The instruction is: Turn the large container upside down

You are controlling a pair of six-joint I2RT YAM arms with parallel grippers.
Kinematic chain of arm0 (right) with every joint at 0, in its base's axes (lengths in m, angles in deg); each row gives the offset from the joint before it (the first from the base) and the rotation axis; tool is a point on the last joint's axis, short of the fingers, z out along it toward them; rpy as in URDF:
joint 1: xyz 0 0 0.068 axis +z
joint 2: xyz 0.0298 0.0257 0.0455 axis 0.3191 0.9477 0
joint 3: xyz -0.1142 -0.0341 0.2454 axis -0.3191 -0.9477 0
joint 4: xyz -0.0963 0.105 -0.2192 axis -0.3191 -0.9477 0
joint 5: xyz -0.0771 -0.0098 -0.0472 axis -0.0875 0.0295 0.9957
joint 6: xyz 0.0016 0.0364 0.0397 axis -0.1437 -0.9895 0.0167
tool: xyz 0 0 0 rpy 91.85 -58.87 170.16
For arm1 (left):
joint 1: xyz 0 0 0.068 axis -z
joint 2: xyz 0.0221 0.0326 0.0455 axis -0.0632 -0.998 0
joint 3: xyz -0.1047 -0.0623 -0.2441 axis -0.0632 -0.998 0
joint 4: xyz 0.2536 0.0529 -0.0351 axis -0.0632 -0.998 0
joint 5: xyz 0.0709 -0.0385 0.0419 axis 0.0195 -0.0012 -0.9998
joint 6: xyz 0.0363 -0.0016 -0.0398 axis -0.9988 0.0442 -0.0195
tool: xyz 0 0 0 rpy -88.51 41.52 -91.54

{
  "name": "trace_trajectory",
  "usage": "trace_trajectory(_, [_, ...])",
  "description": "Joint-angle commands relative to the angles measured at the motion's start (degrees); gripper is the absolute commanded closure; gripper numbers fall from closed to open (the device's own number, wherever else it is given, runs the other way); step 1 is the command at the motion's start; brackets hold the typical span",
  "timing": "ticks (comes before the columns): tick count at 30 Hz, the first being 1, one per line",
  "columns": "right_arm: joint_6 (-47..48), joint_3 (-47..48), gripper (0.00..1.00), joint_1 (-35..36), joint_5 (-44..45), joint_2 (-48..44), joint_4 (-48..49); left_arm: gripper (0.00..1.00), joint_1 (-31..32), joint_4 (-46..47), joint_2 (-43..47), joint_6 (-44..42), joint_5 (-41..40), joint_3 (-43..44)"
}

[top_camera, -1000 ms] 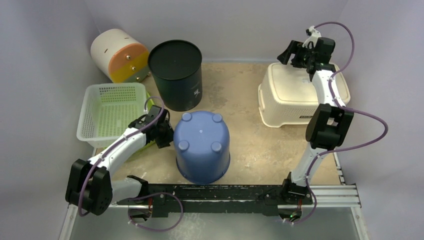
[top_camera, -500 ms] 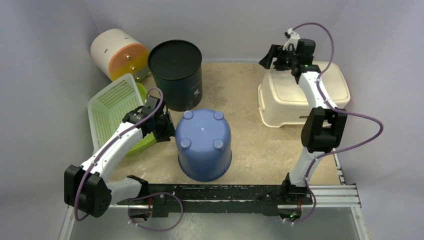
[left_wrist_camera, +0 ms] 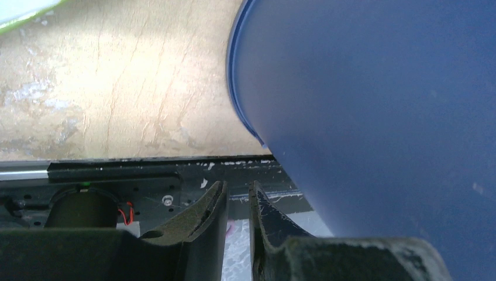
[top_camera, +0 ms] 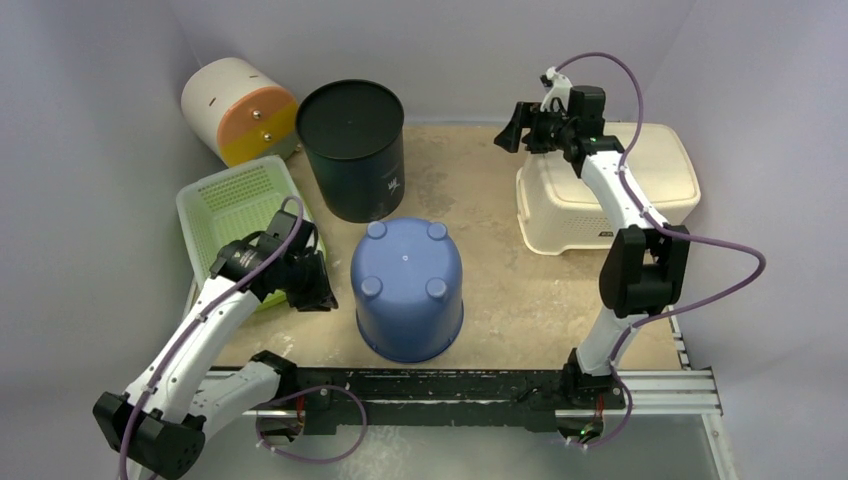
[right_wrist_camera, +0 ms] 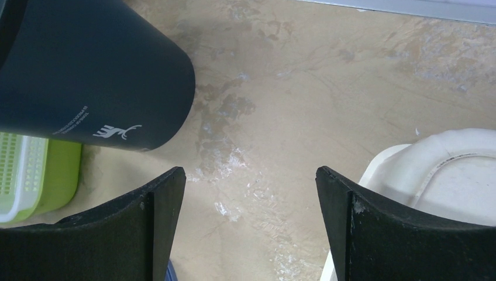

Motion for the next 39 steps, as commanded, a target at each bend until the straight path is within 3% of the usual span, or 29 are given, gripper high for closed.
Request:
trace_trajectory(1, [0.9,1.2,0.15,0.1,0.3,-1.4,0.4,0.82,0.3,-2.3,4.2,-0.3,4.4,-0.4])
trace_trajectory(10, [1.6,5.2,0.15,0.2,0.9,1.3,-1.1,0.82,5.1,13.6,4.8,7.7,17.0,-7.9])
trace_trajectory(20, [-0.1,8.3,0.15,0.2,-0.7,2.4,-0.6,0.8,8.8,32.8,-7.1,12.2,12.2,-9.3])
trace_trajectory(26, [-0.1,12.4,0.14,0.2,-1.7,2.5,-1.5,0.81,8.5,42.0,-19.4,11.3,3.1,-3.9])
trace_trajectory(30, [0.3,12.6,0.14,0.1,-1.5,0.8,-1.8,0.82,4.9,43.9,-26.6,8.8,-2.7,2.9])
trace_trajectory(34, [-0.5,11.9,0.13,0.2,-2.2,-1.8,-2.3,0.85,1.9,52.9,-32.4,11.3,-3.1,6.6])
trace_trajectory(39, [1.3,9.9,0.13,0.3,-3.1,-8.2,-6.5,0.86,2.2,47.5,-34.7,7.6,-0.9,13.5])
